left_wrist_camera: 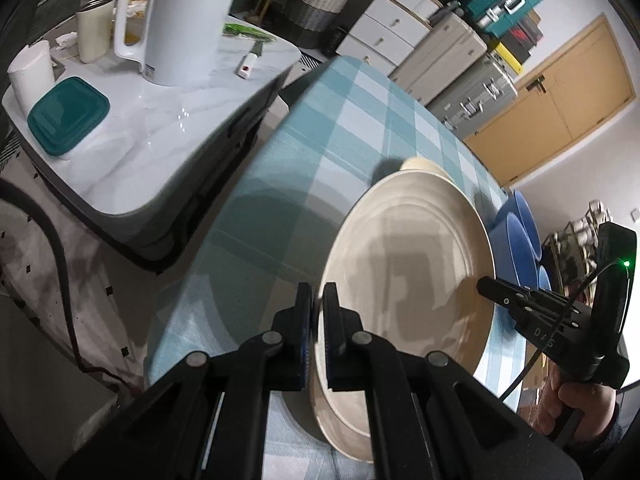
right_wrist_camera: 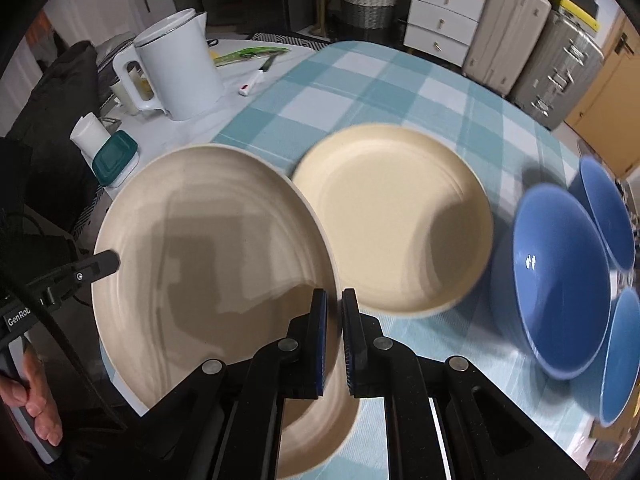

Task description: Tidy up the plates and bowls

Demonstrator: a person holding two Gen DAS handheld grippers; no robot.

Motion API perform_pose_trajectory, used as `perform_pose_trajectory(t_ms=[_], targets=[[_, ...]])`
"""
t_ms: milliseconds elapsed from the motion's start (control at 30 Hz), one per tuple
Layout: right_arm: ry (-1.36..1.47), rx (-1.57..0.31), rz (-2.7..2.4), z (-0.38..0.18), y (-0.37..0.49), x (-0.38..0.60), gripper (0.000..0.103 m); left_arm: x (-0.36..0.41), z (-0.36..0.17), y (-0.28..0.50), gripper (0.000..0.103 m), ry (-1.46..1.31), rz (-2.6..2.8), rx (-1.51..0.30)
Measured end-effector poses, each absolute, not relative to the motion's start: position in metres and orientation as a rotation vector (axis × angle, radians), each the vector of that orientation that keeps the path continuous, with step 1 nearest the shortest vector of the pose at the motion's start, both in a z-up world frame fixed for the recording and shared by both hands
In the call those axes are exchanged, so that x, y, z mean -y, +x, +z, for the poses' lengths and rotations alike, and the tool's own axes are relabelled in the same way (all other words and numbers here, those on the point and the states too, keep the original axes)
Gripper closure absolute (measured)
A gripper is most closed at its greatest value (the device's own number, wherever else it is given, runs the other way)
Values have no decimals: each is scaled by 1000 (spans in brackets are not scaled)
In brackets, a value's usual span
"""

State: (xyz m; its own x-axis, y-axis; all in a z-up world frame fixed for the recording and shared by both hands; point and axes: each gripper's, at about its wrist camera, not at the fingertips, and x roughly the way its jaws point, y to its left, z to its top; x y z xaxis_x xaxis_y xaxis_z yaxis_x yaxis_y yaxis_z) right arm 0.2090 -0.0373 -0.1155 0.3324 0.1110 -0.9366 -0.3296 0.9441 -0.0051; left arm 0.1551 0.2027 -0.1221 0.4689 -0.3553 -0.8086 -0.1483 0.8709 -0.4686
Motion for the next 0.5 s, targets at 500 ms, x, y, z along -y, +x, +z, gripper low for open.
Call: perform_pose_trajectory(t_ms=[500], targets=[[-181,-1197,271,-131,184,59,95,-169,-126,140,100,-372,-122,-1119]])
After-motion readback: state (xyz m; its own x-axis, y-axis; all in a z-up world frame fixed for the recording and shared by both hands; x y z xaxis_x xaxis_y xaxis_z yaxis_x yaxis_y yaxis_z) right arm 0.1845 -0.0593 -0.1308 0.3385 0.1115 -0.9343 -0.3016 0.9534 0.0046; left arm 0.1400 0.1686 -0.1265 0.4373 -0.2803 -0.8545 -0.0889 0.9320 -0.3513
